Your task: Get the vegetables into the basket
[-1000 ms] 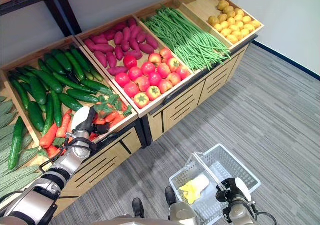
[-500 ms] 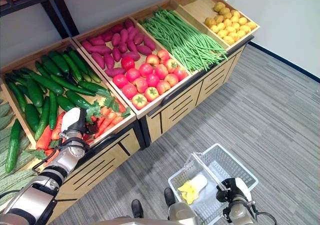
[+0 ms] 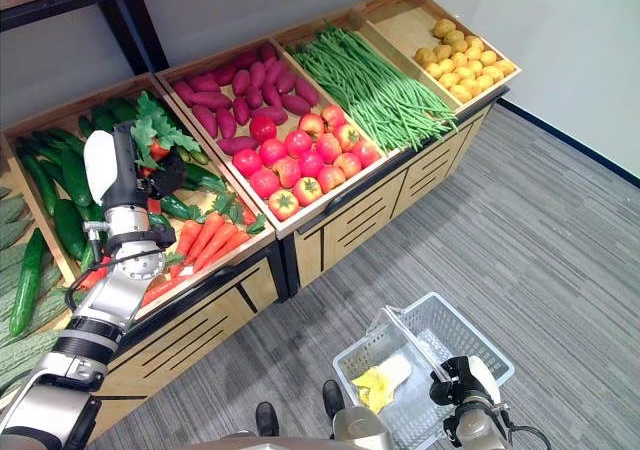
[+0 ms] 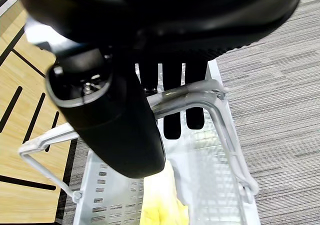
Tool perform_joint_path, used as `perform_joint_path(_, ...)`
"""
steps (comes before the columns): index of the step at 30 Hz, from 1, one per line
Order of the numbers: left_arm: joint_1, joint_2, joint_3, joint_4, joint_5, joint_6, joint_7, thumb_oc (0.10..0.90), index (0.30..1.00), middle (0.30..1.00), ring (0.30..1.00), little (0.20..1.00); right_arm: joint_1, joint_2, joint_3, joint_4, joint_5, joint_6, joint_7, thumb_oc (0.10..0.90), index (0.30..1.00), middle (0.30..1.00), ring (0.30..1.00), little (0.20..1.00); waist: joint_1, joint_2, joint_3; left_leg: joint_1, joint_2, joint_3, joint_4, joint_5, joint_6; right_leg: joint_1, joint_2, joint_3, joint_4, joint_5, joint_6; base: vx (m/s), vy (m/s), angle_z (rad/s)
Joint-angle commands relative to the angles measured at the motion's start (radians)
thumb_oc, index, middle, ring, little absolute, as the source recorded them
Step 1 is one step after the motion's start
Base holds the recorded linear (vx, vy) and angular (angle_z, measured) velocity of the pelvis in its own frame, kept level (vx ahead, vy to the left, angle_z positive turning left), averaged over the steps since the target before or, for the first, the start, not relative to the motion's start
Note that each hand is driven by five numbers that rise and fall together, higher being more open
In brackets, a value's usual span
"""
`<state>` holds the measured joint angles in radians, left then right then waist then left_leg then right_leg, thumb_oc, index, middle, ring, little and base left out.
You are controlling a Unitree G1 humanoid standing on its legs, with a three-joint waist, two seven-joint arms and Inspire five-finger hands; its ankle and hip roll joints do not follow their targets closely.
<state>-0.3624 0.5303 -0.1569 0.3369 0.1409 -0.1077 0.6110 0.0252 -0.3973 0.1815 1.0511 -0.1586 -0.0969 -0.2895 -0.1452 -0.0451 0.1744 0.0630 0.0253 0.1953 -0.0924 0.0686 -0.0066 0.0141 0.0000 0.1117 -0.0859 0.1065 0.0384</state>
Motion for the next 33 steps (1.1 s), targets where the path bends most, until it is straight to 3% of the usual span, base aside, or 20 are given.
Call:
perform_joint_path(1,-0.018,0.006,0.063,-0.135,-0.370,-0.224,-0.141,0.400,0.300,0.300,0.300,0.300,0.007,-0.070,-0.038,-0.058,0.022,-0.047,-0.049,0.400,0.300,0.300,0.300,0.300,0.007,-0.029,-0.108,0.038,0.078,-0.043,0.005,-0.052,-0.070,-0.048,-0.129,0.013,0.047,-0.020,0.121,0.00,0.000,0.00)
perform_joint_path(4,0.028,-0.043,0.074,-0.168,-0.620,-0.253,-0.269,0.400,0.300,0.300,0.300,0.300,0.021,-0.079,-0.048,-0.096,0.009,-0.040,-0.027,0.400,0.300,0.300,0.300,0.300,0.002,-0.026,-0.115,0.041,0.076,-0.042,0.005,-0.052,-0.069,-0.046,-0.130,0.017,0.046,-0.017,0.120,0.00,0.000,0.00)
perform_joint_path(7,0.055,-0.055,0.063,-0.208,-0.676,-0.255,-0.325,0.400,0.300,0.300,0.300,0.300,0.023,-0.079,-0.055,-0.093,-0.002,-0.034,-0.016,0.400,0.300,0.300,0.300,0.300,0.002,-0.024,-0.116,0.043,0.076,-0.043,0.005,-0.052,-0.067,-0.042,-0.131,0.017,0.045,-0.017,0.120,0.00,0.000,0.00)
perform_joint_path(18,0.085,-0.045,0.043,-0.255,-0.676,-0.247,-0.386,0.400,0.300,0.300,0.300,0.300,0.030,-0.078,-0.074,-0.071,0.002,-0.043,-0.004,0.400,0.300,0.300,0.300,0.300,0.006,-0.022,-0.120,0.056,0.072,-0.036,0.007,-0.056,-0.063,-0.036,-0.131,0.019,0.051,-0.022,0.119,0.00,0.003,0.00)
perform_joint_path(23,0.076,-0.044,0.024,-0.279,-0.672,-0.244,-0.404,0.400,0.300,0.300,0.300,0.300,0.021,-0.088,-0.093,-0.079,0.008,-0.046,-0.007,0.400,0.300,0.300,0.300,0.300,0.004,-0.031,-0.102,0.021,0.061,-0.026,0.113,-0.100,-0.051,-0.051,-0.142,0.027,0.111,-0.040,0.123,-0.05,0.066,-0.04)
perform_joint_path(24,0.054,-0.044,0.000,-0.286,-0.680,-0.251,-0.419,0.400,0.300,0.300,0.300,0.300,0.033,-0.102,-0.110,-0.124,0.009,-0.045,-0.008,0.400,0.300,0.300,0.300,0.300,-0.017,-0.036,-0.074,-0.002,0.038,0.002,0.164,-0.132,-0.034,-0.103,-0.151,0.064,0.172,-0.019,0.149,-0.12,0.183,-0.10)
perform_joint_path(25,0.054,-0.044,0.000,-0.285,-0.680,-0.252,-0.420,0.400,0.300,0.300,0.300,0.300,0.033,-0.102,-0.110,-0.125,0.009,-0.045,-0.007,0.400,0.300,0.300,0.300,0.300,-0.014,-0.036,-0.075,-0.002,0.037,0.005,0.165,-0.132,-0.034,-0.105,-0.151,0.067,0.173,-0.019,0.150,-0.15,0.252,-0.26)
perform_joint_path(28,0.025,-0.058,-0.026,-0.293,-0.691,-0.264,-0.420,0.400,0.300,0.300,0.300,0.300,0.032,-0.105,-0.122,-0.145,0.005,-0.039,-0.009,0.400,0.300,0.300,0.300,0.300,-0.041,-0.040,-0.051,-0.002,0.008,0.063,0.160,-0.145,-0.017,-0.179,-0.176,0.102,0.186,0.103,0.208,-0.12,0.156,-0.45)
perform_joint_path(29,0.024,-0.057,-0.026,-0.292,-0.691,-0.264,-0.420,0.400,0.300,0.300,0.300,0.300,0.032,-0.104,-0.122,-0.145,0.005,-0.039,-0.009,0.400,0.300,0.300,0.300,0.300,-0.037,-0.041,-0.055,-0.007,0.007,0.068,0.159,-0.142,-0.018,-0.186,-0.175,0.107,0.185,0.108,0.208,-0.21,0.173,-0.54)
perform_joint_path(30,0.002,-0.051,-0.032,-0.283,-0.684,-0.269,-0.414,0.400,0.300,0.300,0.300,0.300,0.029,-0.102,-0.119,-0.176,0.005,-0.039,-0.010,0.400,0.300,0.300,0.300,0.300,-0.045,-0.038,-0.033,-0.007,0.008,0.100,0.155,-0.144,-0.010,-0.220,-0.186,0.075,0.215,0.114,0.213,-0.20,0.153,-0.67)
perform_joint_path(32,-0.009,-0.035,-0.025,-0.285,-0.679,-0.264,-0.408,0.400,0.300,0.300,0.300,0.300,0.023,-0.092,-0.108,-0.186,0.003,-0.040,-0.012,0.400,0.300,0.300,0.300,0.300,-0.014,-0.022,-0.011,-0.014,0.017,0.152,0.176,-0.158,0.006,-0.242,-0.232,-0.131,0.297,0.038,0.150,-0.21,0.240,-0.83)
perform_joint_path(33,0.006,-0.031,-0.007,-0.298,-0.677,-0.261,-0.406,0.400,0.300,0.300,0.300,0.300,0.022,-0.085,-0.092,-0.177,-0.001,-0.039,-0.006,0.400,0.300,0.300,0.300,0.300,0.000,-0.012,-0.004,0.000,0.023,0.188,0.176,-0.181,0.010,-0.225,-0.271,-0.268,0.379,-0.027,0.127,-0.09,0.192,-1.68)
